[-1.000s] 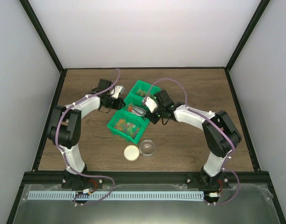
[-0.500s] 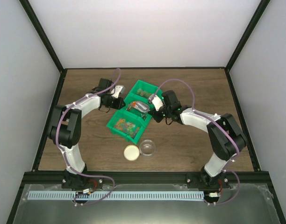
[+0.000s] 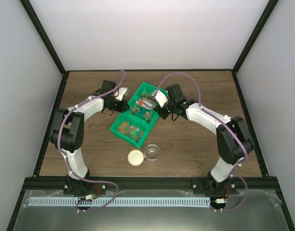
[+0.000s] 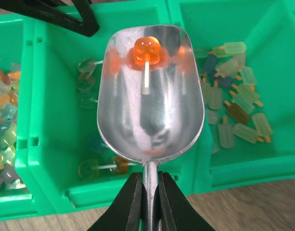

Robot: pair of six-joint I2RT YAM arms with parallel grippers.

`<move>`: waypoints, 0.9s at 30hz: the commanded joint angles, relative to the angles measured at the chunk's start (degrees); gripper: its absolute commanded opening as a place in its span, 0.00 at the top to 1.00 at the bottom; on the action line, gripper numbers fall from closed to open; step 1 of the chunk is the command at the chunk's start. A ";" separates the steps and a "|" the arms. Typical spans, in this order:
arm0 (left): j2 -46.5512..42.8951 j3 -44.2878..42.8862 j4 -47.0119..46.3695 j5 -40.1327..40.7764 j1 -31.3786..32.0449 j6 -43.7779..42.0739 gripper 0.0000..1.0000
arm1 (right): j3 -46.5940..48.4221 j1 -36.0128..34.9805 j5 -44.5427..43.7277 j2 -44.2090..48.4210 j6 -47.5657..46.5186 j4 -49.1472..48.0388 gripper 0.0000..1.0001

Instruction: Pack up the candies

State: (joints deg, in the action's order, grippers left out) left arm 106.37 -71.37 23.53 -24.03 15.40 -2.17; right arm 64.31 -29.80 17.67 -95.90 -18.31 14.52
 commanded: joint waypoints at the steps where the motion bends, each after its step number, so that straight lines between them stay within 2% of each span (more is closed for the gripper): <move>1: -0.06 -2.43 -0.67 -0.21 -0.20 -0.29 0.96 | 6.90 0.05 -5.42 -0.41 -4.48 14.87 0.99; 6: -0.18 -2.54 -1.00 -0.53 -0.19 -0.22 0.96 | 10.77 -1.13 -7.44 -0.89 -7.66 23.44 0.99; 11: 0.16 -2.48 -1.20 -0.79 -0.19 0.02 0.96 | 14.45 -3.82 -11.16 -4.37 -7.44 27.69 0.99; 16: 0.27 -1.79 -1.80 -1.35 -0.20 0.61 0.96 | 29.64 -4.30 -10.81 -14.06 -1.44 39.13 0.99; 19: 0.44 -1.64 -2.07 -1.28 -0.13 0.83 0.96 | 35.80 -4.34 -10.87 -16.83 0.30 43.56 0.99; 27: 0.48 -1.45 -2.79 -1.54 -0.19 1.38 0.96 | 37.16 -4.74 -12.09 -15.73 1.08 51.22 0.99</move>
State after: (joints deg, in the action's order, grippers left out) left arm 106.48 -71.90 23.29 -24.29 15.40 -1.61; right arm 99.37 -34.11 7.09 -113.51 -18.33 59.37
